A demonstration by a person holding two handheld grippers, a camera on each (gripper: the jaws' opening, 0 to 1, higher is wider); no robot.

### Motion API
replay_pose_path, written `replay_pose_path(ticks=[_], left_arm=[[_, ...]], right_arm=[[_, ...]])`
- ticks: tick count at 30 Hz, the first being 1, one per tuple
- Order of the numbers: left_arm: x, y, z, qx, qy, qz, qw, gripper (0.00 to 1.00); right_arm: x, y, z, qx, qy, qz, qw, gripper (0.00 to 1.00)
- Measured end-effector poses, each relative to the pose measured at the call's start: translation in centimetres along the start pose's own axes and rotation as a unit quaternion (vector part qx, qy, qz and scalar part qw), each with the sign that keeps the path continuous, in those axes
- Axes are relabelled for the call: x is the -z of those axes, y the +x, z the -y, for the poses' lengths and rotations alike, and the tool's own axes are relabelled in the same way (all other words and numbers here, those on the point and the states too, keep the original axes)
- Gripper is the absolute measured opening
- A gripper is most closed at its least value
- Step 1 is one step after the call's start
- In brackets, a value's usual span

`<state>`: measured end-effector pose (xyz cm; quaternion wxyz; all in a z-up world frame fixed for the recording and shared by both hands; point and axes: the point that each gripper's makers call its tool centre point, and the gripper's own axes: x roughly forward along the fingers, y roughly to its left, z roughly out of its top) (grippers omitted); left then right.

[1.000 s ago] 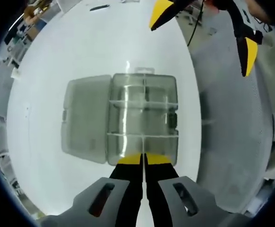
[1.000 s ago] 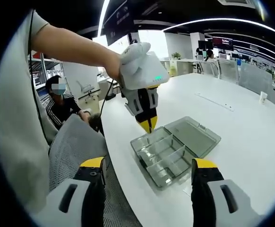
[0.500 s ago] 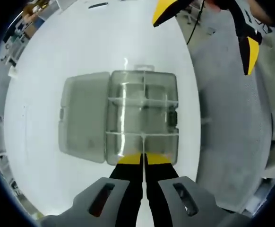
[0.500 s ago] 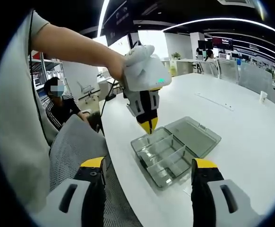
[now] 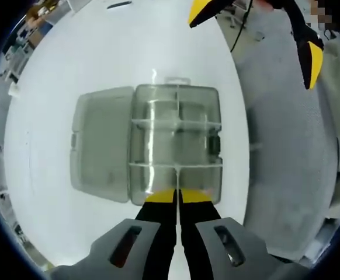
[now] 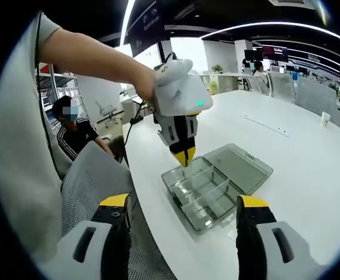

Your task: Insert the divider into the dual guide fixture by aligning both edges with the guide slots and pushing it downward to the bottom, including one-sided entry, uneven engagement, binding, and posture correction.

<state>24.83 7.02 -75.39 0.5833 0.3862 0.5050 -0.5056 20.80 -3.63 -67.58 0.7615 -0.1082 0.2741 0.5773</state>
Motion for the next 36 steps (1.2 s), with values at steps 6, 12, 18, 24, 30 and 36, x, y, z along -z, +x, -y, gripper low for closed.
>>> replay_pose_path(ticks=[6, 12, 18, 24, 30, 36], left_arm=[[0.1, 0.4, -0.1, -0.002, 0.003, -0.004, 1.0, 0.0], [0.2, 0.7, -0.1, -0.003, 0.003, -0.006, 1.0, 0.0], [0.2, 1.0, -0.1, -0.004, 0.003, -0.009, 1.0, 0.0], [0.3, 1.3, -0.1, -0.005, 0.002, -0.011, 0.9999, 0.0], [0.4, 1.6, -0.1, -0.004, -0.002, -0.012, 0.9999, 0.0], [0.5, 2.0, -0.1, -0.005, -0.006, -0.013, 0.9999, 0.0]], right_arm=[[0.0, 0.0, 0.0, 0.0, 0.0, -0.001, 1.0, 0.71], [0.1, -0.1, 0.0, 0.0, 0.0, -0.001, 1.0, 0.71], [0.1, -0.1, 0.1, 0.0, 0.0, -0.001, 1.0, 0.71], [0.1, -0.1, 0.1, 0.001, 0.001, -0.002, 1.0, 0.71], [0.2, -0.2, 0.1, 0.001, 0.002, -0.002, 1.0, 0.71], [0.2, -0.2, 0.1, 0.002, 0.002, -0.001, 1.0, 0.71]])
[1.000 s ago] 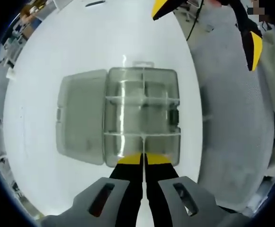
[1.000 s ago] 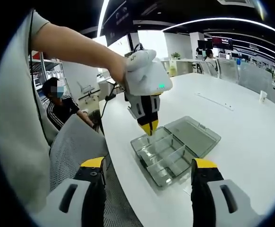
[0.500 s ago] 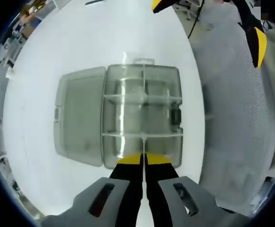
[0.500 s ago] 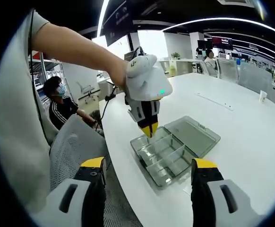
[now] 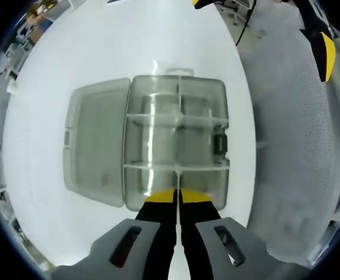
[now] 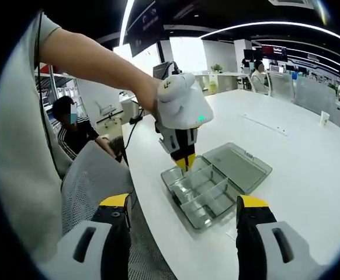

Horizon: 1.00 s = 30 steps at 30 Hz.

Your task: Insert the divider into the dual guide fixture by aligning both edges with the guide slots and pushing it downward to the bottom, including one-sided entry, uneven engagement, binding, and posture correction.

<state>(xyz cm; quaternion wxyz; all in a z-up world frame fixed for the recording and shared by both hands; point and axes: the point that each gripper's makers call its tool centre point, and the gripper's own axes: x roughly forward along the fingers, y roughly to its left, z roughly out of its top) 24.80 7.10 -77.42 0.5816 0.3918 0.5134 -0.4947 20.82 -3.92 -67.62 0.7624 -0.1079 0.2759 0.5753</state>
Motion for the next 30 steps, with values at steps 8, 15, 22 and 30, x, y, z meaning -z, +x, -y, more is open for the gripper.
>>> replay_pose_path(ticks=[8, 15, 22, 30], left_arm=[[0.06, 0.33, 0.0, -0.003, -0.003, -0.001, 1.0, 0.0], [0.12, 0.58, 0.01, -0.004, -0.006, -0.001, 1.0, 0.0], [0.16, 0.71, -0.02, -0.006, -0.01, 0.0, 0.9999, 0.0], [0.23, 1.0, -0.06, -0.009, -0.016, 0.001, 0.9998, 0.0]], right_arm=[[0.0, -0.04, -0.01, 0.0, 0.0, -0.001, 1.0, 0.71], [0.0, -0.02, 0.01, 0.001, 0.0, 0.0, 1.0, 0.71], [0.11, 0.02, -0.09, 0.0, 0.001, -0.001, 1.0, 0.71], [-0.02, -0.02, -0.07, 0.0, -0.001, 0.0, 1.0, 0.71]])
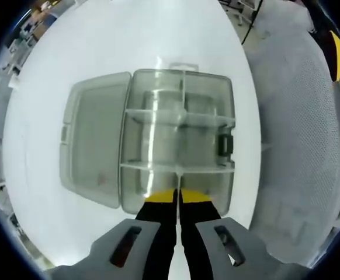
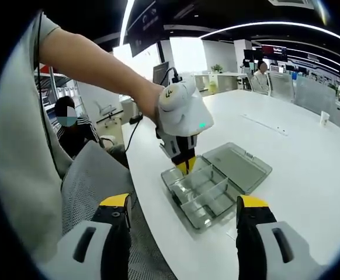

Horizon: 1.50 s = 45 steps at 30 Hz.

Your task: Insert the divider into the dual guide fixture by aligning both edges with the guide slots and pushing it downward to the bottom, including one-sided entry, uneven engagement, binding, and posture correction.

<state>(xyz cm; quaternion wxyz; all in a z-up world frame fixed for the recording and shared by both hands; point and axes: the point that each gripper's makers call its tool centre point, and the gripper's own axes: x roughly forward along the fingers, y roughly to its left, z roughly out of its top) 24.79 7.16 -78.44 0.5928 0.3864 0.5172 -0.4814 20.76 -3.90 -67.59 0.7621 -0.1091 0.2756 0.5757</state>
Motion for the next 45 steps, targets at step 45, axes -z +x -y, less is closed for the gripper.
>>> replay_pose_path(ticks=[45], left_arm=[[0.14, 0.54, -0.14, -0.005, -0.052, 0.01, 0.9986, 0.0]], right_arm=[[0.14, -0.39, -0.24, 0.003, -0.002, -0.003, 1.0, 0.71]])
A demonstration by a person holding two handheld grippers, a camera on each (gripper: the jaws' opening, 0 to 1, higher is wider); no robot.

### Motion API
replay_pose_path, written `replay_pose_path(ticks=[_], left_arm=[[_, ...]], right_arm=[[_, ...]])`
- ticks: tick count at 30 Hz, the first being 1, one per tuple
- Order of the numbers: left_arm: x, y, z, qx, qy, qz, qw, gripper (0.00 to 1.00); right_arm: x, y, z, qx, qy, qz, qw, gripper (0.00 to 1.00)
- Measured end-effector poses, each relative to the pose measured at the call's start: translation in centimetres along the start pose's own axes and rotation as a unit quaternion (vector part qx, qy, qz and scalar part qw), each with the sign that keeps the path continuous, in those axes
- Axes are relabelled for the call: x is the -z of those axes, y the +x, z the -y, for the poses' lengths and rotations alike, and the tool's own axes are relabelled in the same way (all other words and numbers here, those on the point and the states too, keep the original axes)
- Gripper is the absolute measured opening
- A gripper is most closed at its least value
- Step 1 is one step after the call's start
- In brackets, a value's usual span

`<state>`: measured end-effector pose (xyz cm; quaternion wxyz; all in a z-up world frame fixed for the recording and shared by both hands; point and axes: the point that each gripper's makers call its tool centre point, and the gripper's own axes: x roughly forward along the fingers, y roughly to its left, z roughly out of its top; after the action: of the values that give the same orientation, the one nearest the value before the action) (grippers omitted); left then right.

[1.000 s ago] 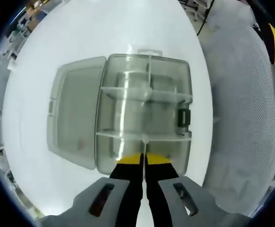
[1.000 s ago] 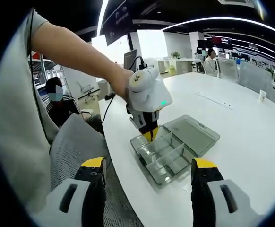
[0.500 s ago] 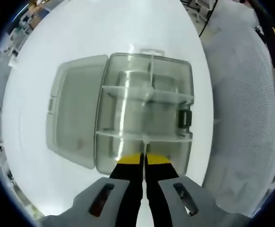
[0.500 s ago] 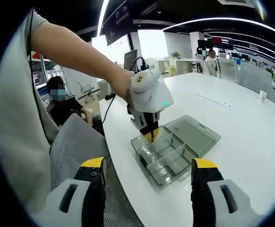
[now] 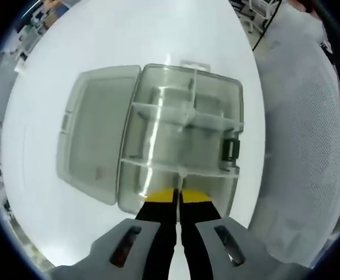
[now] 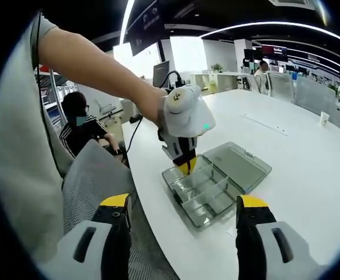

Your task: Insert the divider into the dual guide fixture by aligning both edges with the guide slots and pushing it downward to the bottom, including one-sided entry, uneven engagement, binding, and posture correction.

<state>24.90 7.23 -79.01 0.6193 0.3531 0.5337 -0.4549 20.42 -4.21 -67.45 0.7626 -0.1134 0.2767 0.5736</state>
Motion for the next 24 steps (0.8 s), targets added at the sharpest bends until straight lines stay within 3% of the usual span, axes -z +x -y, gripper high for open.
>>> replay_pose_path(ticks=[17, 24], left_arm=[[-0.01, 0.18, 0.07, -0.006, 0.007, -0.019, 0.9998, 0.0], [0.07, 0.13, 0.1, -0.007, 0.004, -0.01, 0.9999, 0.0]], right_arm=[[-0.07, -0.14, -0.09, 0.002, -0.001, -0.002, 1.0, 0.7], [-0.06, -0.34, -0.19, 0.003, -0.002, -0.005, 1.0, 0.71]])
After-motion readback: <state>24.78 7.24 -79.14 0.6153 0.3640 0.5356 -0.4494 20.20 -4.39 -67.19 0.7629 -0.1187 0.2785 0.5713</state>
